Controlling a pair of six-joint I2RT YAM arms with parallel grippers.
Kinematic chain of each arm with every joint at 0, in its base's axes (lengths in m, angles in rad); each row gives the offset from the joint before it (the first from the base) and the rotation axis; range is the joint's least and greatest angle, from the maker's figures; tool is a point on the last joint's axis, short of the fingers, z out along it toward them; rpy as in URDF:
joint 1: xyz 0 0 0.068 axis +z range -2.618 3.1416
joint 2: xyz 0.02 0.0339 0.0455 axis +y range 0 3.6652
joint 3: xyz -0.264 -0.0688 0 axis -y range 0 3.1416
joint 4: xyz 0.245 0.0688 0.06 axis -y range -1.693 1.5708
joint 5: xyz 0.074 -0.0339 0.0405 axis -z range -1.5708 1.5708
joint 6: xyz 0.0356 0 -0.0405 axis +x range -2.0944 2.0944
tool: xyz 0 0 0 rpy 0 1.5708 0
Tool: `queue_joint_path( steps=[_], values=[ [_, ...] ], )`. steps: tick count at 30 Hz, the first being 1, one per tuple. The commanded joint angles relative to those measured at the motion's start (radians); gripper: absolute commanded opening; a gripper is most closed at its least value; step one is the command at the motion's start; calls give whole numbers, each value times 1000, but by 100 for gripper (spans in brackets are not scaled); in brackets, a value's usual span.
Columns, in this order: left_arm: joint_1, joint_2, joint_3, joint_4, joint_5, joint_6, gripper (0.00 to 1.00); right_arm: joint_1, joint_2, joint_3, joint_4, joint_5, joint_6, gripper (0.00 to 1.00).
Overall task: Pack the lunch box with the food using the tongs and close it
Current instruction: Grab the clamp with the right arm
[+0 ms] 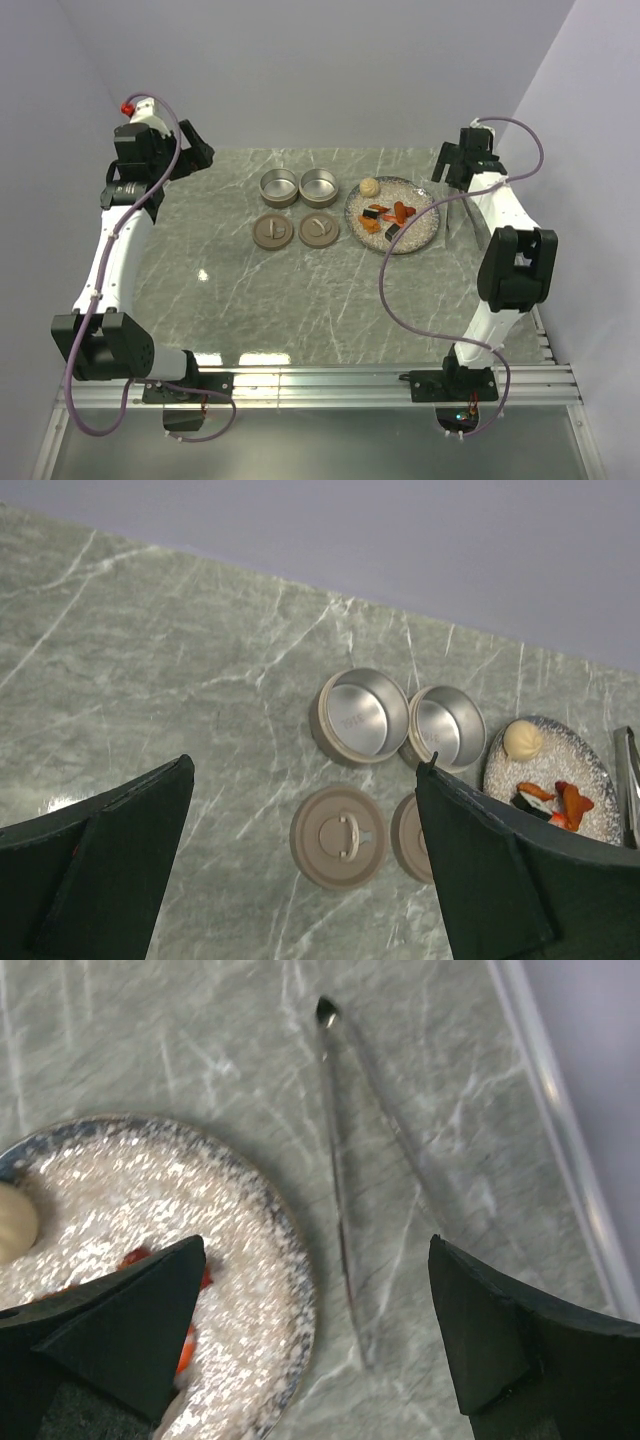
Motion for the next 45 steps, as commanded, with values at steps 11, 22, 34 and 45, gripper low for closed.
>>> queue_joint_path(
  steps=[11, 22, 34, 45],
  values=[
    [0, -58, -102, 155, -39, -55, 99, -105, 148, 182, -81, -63, -155, 100],
    [1, -13, -86, 167, -5, -62, 99, -164, 175, 124, -123, -216, -174, 100],
    [0, -29, -109, 156, -13, -42, 99, -162, 278, 190, -169, -223, -164, 98],
    [0, 5, -63, 149, 11, -24, 99, -152, 376, 271, -186, -197, -167, 91]
  ],
)
